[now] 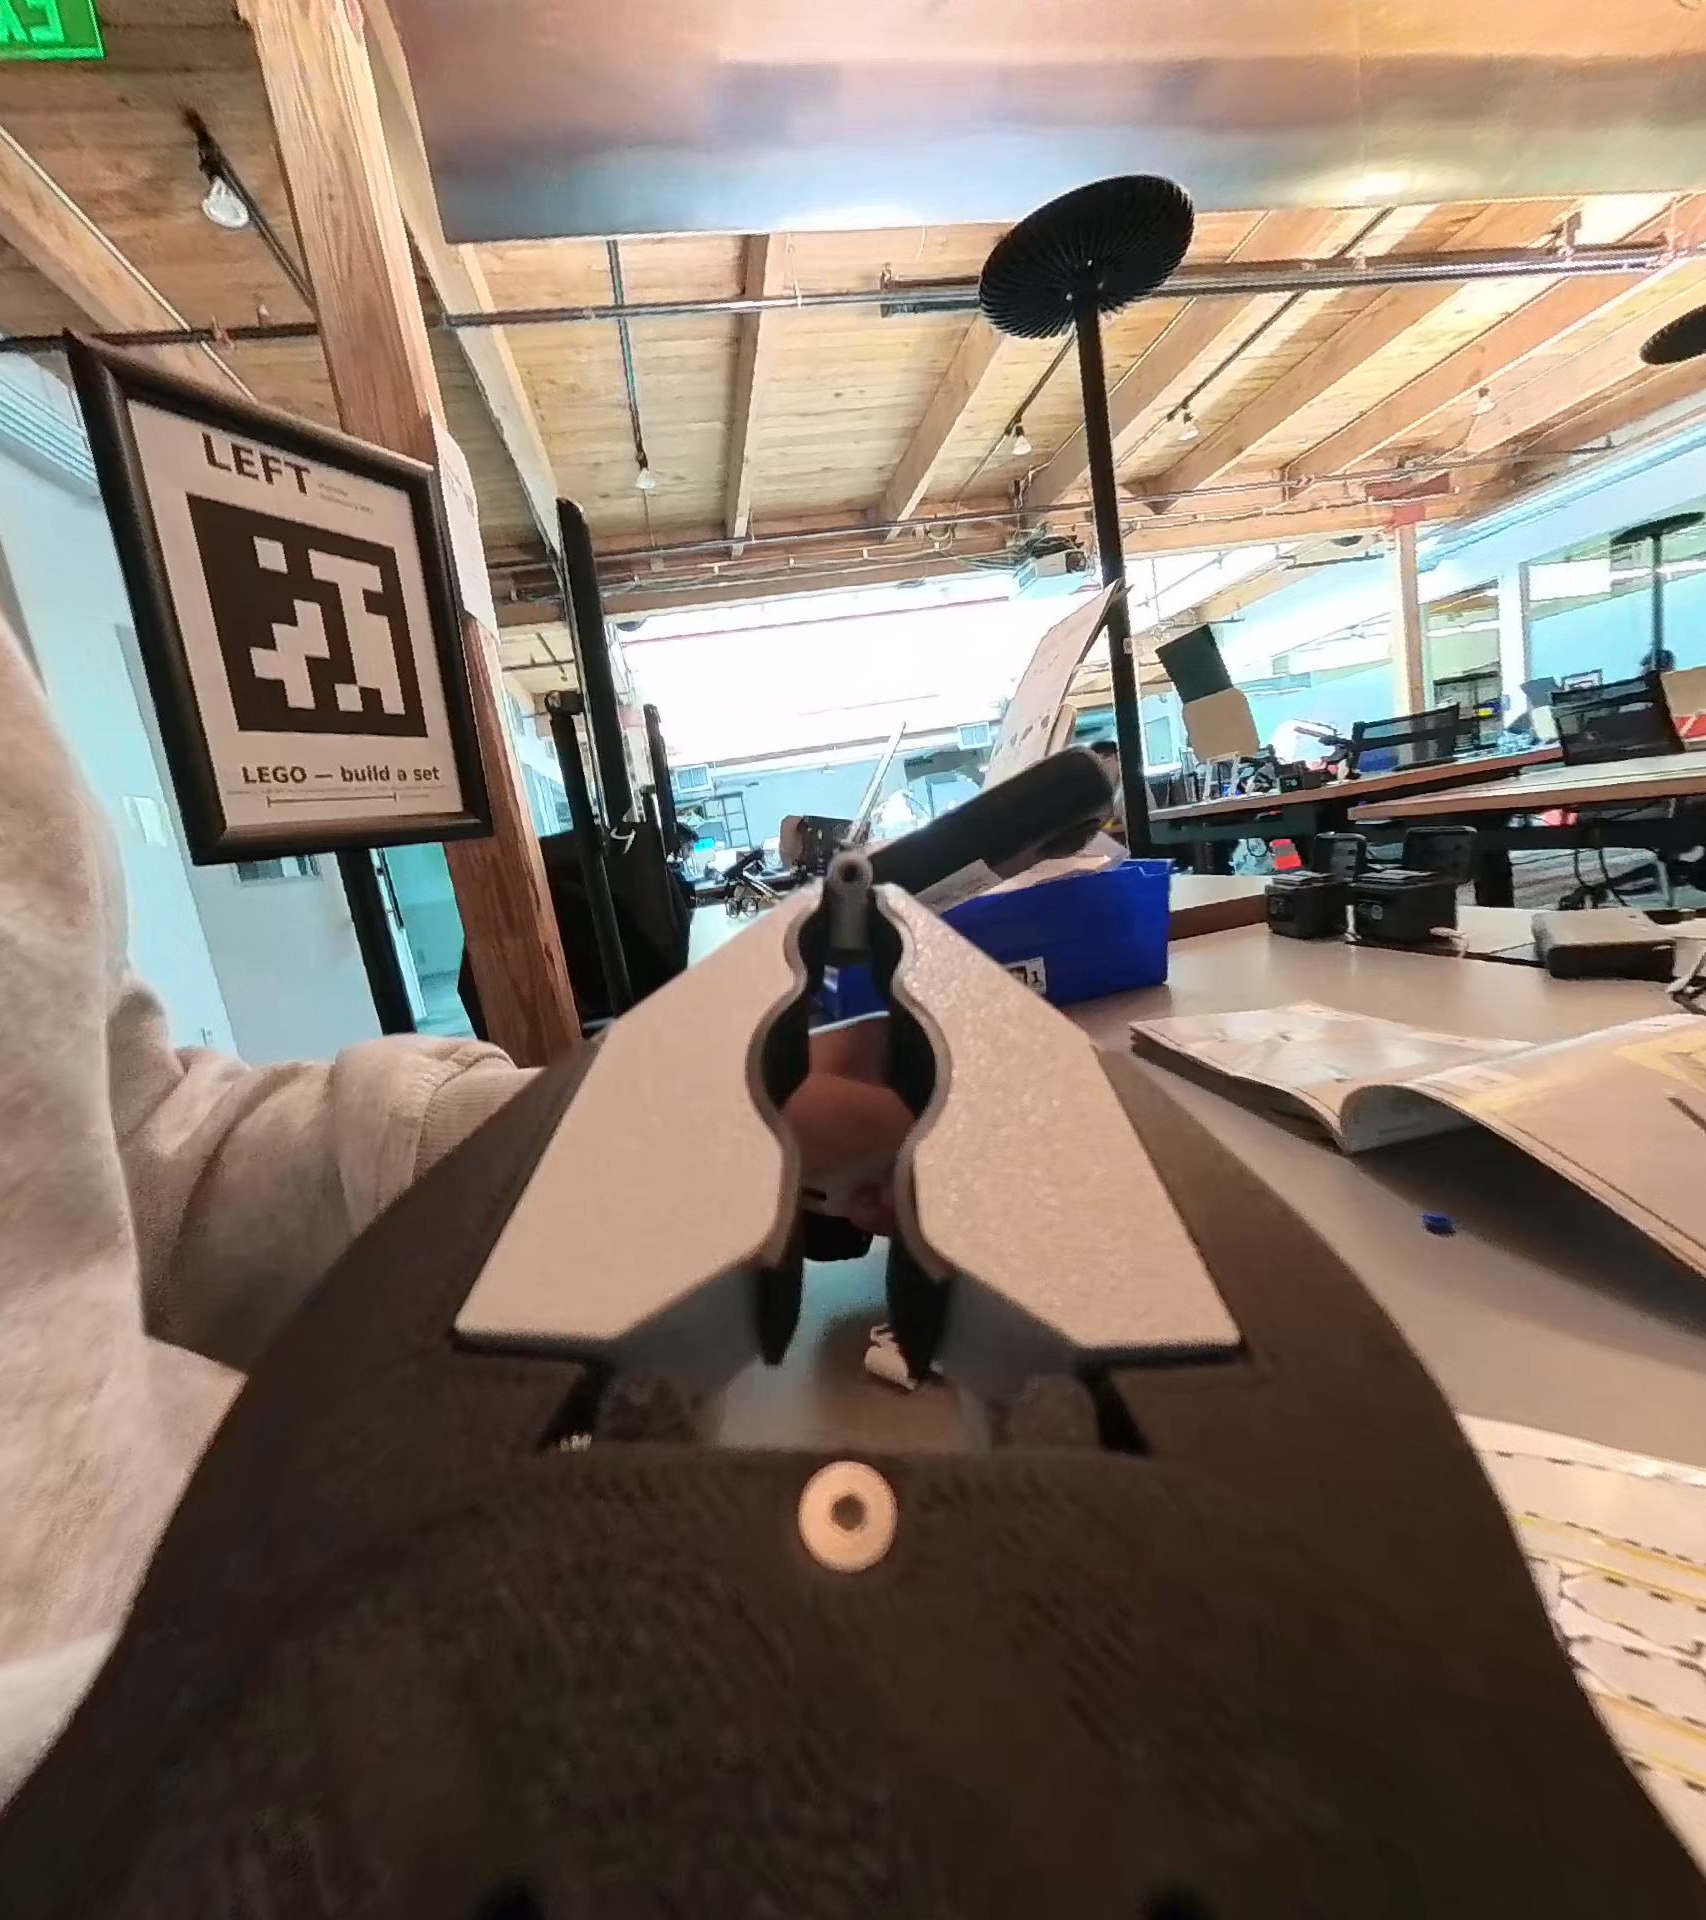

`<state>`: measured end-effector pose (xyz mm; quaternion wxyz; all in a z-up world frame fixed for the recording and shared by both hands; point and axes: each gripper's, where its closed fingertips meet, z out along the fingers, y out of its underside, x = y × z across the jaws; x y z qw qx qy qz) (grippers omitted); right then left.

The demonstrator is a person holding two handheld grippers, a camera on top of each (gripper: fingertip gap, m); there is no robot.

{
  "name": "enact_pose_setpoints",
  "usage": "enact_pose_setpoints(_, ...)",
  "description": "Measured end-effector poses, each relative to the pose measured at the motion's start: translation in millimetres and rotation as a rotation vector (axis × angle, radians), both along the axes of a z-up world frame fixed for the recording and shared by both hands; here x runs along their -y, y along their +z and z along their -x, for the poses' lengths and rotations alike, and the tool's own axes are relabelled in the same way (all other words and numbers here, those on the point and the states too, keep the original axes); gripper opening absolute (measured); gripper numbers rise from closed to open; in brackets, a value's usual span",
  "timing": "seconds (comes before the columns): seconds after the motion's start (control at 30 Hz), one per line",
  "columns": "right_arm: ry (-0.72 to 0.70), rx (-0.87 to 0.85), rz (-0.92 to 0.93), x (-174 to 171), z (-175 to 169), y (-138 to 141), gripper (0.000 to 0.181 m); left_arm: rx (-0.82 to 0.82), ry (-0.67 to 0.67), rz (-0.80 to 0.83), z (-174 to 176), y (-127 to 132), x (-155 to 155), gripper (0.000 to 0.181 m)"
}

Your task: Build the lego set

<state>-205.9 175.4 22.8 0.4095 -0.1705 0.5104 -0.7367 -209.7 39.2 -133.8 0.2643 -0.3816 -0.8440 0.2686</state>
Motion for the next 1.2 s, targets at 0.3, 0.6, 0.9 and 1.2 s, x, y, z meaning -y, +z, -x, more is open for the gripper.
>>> enact_pose_setpoints(0.3, 0.009, 0.04, -0.022, 4, 5, 0, 0.005, -0.029, 0.04, 0.053, -2, 25, 3, 0.021)
enact_pose_setpoints(0.6, 0.006, 0.042, -0.029, 6, 6, 0, 0.005, -0.096, 0.052, 0.104, -6, 67, -8, 0.025)
enact_pose_setpoints(0.9, -0.04, 0.171, -0.039, 10, 31, 6, 0.005, -0.022, 0.069, 0.272, -31, 92, -21, 0.027)
enact_pose_setpoints(1.2, -0.031, 0.16, -0.061, 15, 26, 3, 0.005, 0.038, 0.073, 0.318, -47, 87, -18, 0.034)
